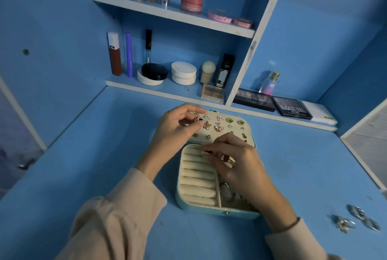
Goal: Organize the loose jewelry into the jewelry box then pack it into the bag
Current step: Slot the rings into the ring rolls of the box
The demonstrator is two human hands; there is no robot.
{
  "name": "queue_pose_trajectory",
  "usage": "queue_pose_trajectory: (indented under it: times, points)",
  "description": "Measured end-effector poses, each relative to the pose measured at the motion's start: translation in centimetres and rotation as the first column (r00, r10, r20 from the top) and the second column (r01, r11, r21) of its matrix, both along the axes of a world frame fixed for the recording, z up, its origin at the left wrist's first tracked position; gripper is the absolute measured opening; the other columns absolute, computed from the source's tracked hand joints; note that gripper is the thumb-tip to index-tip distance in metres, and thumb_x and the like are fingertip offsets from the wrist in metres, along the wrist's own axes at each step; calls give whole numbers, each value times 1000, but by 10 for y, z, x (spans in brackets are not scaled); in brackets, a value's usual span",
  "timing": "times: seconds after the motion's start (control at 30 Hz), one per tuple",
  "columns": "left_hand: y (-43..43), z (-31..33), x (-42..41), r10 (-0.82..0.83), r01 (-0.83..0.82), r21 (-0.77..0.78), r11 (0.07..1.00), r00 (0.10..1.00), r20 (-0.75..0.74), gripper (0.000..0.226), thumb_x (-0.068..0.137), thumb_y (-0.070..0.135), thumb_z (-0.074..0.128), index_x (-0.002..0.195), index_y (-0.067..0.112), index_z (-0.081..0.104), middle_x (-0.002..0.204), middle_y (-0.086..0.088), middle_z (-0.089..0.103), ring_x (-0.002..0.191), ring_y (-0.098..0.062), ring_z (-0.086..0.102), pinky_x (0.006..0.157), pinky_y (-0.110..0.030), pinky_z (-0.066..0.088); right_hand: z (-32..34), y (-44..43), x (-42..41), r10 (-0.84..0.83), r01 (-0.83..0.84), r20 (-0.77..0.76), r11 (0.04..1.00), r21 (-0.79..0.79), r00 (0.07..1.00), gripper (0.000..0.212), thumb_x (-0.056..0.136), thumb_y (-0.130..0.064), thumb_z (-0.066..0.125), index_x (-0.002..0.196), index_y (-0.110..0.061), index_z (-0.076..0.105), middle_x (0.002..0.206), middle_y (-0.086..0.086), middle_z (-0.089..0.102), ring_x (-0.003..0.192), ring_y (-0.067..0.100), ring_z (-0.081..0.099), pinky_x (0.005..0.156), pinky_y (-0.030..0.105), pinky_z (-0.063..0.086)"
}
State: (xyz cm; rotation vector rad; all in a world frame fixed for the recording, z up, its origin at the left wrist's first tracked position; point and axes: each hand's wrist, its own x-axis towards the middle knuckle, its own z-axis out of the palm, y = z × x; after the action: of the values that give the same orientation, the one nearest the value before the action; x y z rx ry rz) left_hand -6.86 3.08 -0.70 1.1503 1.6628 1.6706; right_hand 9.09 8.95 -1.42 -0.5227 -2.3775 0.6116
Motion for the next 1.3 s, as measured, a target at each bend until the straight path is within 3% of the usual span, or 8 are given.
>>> queue_pose_trajectory:
  times: [0.17,0.37,0.6,0.77,0.93,1.03,1.13,1.3]
  points:
    - [-1,0,0,1,-1,22,1000,1000,-5,22,83,10,68,92,29,70,81,0,70,80,-9,64,69,-12,44,0,-1,-1,-13,7,80,997,72,997,22,81,-17,61,97,-15,75,82,-6,61,76,-1,46,72,1,35]
    - [0,0,-2,7,-7,41,999,1000,14,24,82,9,69,90,31,70,72,10,67,74,-4,62,69,-12,43,-3,-3,2,-10,1,100,996,86,995,20,80,-15,62,95,-15,75,89,-5,63,82,-6,48,74,-4,31]
    - [0,-1,-1,-1,2,67,998,1000,-12,23,83,8,67,93,28,70,82,-4,70,81,-14,64,70,-13,45,-3,-3,1,39,-42,107,999,28,994,23,82,-8,57,97,-13,74,93,-7,62,87,-7,50,77,-2,32]
    - [-13,-5,-3,26,-10,102,995,986,-162,28,88,11,64,103,34,67,88,7,68,85,-5,62,77,-15,46,-2,-3,3,39,-38,74,999,-21,996,25,82,-11,59,102,-18,72,90,-11,61,86,-5,53,74,1,35]
    - [-39,-19,-3,24,22,123,992,933,-360,33,87,17,63,115,35,61,94,8,68,88,-3,64,83,-12,47,0,-3,5,8,-3,29,988,-156,1000,40,84,-8,61,120,-27,59,80,-10,61,76,10,57,68,7,38]
    - [-44,-23,0,-12,48,71,996,898,-441,34,86,25,59,116,42,61,98,11,69,91,-1,63,87,-13,45,0,-4,6,11,-8,14,981,-194,1000,43,85,-4,60,121,-27,57,82,-14,62,77,12,59,68,8,39]
    - [-44,-25,6,-52,82,30,996,832,-553,38,89,23,54,121,42,50,101,12,68,93,2,60,87,-13,45,1,-5,6,14,-10,15,980,-197,1000,44,85,-4,61,123,-27,56,82,-14,61,76,11,59,66,7,38]
    - [-44,-24,7,-71,90,-1,996,779,-623,44,90,25,50,127,46,41,104,16,66,97,11,52,89,-5,37,1,-4,6,30,-28,5,973,-228,1000,43,85,-2,61,121,-25,58,85,-15,60,73,11,57,67,10,41]
